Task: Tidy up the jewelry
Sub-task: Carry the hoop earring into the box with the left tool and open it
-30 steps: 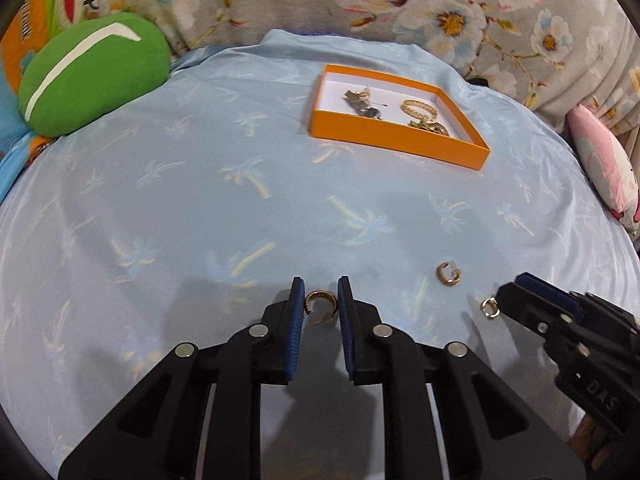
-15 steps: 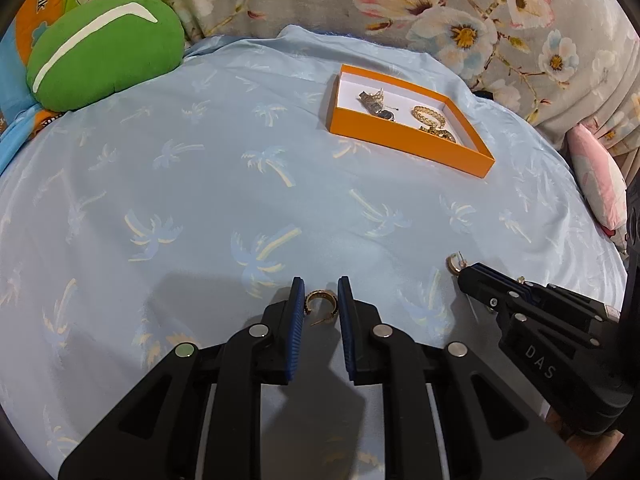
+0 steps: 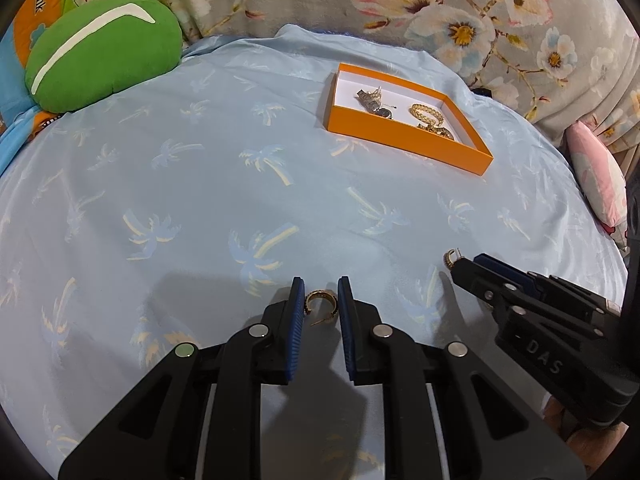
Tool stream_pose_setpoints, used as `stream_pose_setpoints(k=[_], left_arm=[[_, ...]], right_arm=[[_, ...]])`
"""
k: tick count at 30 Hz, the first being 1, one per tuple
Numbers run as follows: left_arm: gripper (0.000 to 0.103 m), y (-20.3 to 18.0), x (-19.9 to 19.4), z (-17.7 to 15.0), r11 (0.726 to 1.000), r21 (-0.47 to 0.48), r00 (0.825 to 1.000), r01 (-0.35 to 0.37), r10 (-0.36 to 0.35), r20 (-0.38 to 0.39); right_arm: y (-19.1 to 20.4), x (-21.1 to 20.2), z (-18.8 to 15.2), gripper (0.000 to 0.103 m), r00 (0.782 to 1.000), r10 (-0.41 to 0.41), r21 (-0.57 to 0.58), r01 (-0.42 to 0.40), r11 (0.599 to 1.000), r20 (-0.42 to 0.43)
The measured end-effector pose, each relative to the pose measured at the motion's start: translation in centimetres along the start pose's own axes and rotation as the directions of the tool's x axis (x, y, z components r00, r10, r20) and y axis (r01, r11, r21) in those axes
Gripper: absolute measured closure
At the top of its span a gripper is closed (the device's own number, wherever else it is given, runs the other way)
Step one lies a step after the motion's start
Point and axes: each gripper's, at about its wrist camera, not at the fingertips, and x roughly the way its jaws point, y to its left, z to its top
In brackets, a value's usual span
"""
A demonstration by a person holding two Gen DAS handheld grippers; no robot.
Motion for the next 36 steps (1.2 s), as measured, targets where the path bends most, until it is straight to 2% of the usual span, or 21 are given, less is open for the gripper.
stream_pose_setpoints(k=[4, 5, 13, 19, 22, 26, 32, 36], left_arm=[[0.087, 0.0, 0.0, 0.0, 1.0, 0.001, 1.0, 0.002, -0.002, 0.001], [0.087, 0.0, 0.0, 0.0, 1.0, 0.001, 1.0, 0.003, -0.003, 0.001], [0.087, 0.0, -0.1, -0.1, 1.0, 0.004, 1.0, 0.011, -0.011, 0.011], [0.087, -0.5, -0.3, 1.1, 1.0, 0.02, 1.0, 0.005, -0.005, 0.027], [0.087, -1.2, -0.3, 3.5, 0.999, 0.044, 0.998, 0.009, -0.012, 0.055], [0.087, -2.5, 1.2, 8.3, 0.997, 0.068, 0.996, 0.033, -0.038, 0.079], [0.087, -5.1, 5.9, 16.4, 0.995, 0.088, 0.992, 0.048, -0.057, 0.112], [0.087, -6.5, 9.9, 21.1, 0.995, 0.08, 0.99, 0.062, -0.072, 0.125]], right_arm=[[0.8, 0.5, 0.5, 0.083, 0.999, -0.039, -0.03, 0.039, 0.999, 0.0], [0.8, 0.5, 0.4, 0.087, 0.999, -0.039, -0.032, 0.039, 0.999, 0.0], [-1.1, -0.9, 0.3, 0.088, 0.999, -0.011, 0.039, 0.01, 0.999, 0.034], [-3.5, -2.8, 2.4, 0.088, 0.997, -0.003, 0.064, -0.002, 0.998, 0.083], [-5.0, -2.9, 4.7, 0.088, 0.995, 0.005, 0.07, -0.012, 0.997, 0.1], [-7.0, -2.1, 8.7, 0.088, 0.992, 0.039, 0.081, -0.049, 0.995, 0.118], [-9.6, 1.5, 15.6, 0.088, 0.992, 0.032, 0.073, -0.042, 0.996, 0.125], [-11.5, 5.2, 19.7, 0.088, 0.994, 0.042, 0.087, -0.051, 0.995, 0.1]])
